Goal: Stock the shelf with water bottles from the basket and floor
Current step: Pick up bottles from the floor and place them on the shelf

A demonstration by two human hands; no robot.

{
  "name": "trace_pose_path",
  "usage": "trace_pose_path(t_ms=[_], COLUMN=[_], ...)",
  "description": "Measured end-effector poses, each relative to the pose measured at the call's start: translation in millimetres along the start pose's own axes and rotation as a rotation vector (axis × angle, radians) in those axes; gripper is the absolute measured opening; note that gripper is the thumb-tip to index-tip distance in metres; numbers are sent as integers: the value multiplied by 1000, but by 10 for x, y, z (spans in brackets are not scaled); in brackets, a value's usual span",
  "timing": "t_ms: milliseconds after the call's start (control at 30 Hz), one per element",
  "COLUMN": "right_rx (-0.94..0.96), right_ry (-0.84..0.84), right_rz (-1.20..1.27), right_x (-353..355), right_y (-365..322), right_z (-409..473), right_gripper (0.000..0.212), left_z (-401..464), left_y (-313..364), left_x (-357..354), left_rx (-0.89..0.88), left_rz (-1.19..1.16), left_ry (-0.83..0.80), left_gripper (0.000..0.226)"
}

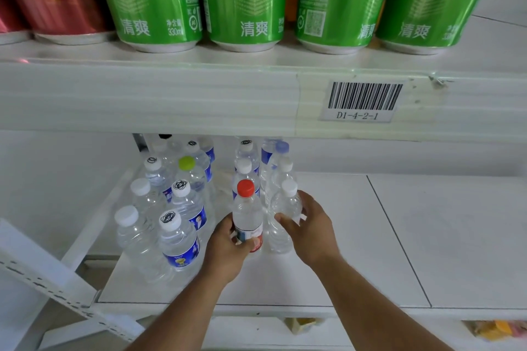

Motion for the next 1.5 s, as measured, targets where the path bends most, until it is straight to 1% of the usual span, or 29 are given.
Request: trace_pose_path(t_ms=[167,400,500,600,667,700,733,767,800,867,933,1000,1133,1333,1433,1500], right_rx=[-10,-81,-131,-168,-172,-173,-177,-181,-184,-193,-197,-189,-192,-269,-321,-368], right_ry=[-59,-167,-200,-227,-242,-243,-240,-244,-247,-240,-230,-208,-174,-89,-27,0], right_rz=[-8,-42,-81,-187,-289,-332,-363,-398,-442,-532,-590,-638,-723,-719,-693,-689], right_x=[-40,-70,-61,9,81,123,165,193,215,247,258,305,501,1010,1316,1520], right_y=[83,293,357,339,304,286,252,249,257,245,229,196,151,210,335,465], right_z=[-53,-26,-9,-53,-132,-182,-262,-315,-375,-602,-871,-1109,-1502,-2023,-2293,-2478], right_gripper=[71,75,89,93,89,85,81,79,81,85,84,83,87,85,82,82], left_z=[-31,-65,-107,-186,-252,-305,-375,-429,-482,-646,-822,-994,-1281,-1650,-1898,-2080], left_y=[-9,-16,-12,-42,-72,-55,-21,0,-8,-15,27,140,443,770,887,931], left_x=[-19,-28,-29,-21,-15,-13,-7,-12,-18,12,37,28,-126,-599,-923,-1167], left_rx=[3,24,47,104,137,144,141,142,152,152,107,35,-182,-327,-409,-452], left_rz=[34,70,75,145,218,251,288,333,379,500,649,751,901,943,960,964], left_ry=[-5,-25,-21,-38,-58,-72,-90,-106,-128,-191,-264,-315,-390,-505,-573,-608], left_gripper=[68,68,67,78,84,82,73,63,58,67,73,70,62,66,62,55])
Point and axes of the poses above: each hand's wrist, its own z-axis towards the middle knuckle, its own x-axis out of the back of the hand, y = z × x, the point moved 6 cm from there along z, towards the middle knuckle, and after that the axes turned 2 degrees about -x, right-handed, at the moved point
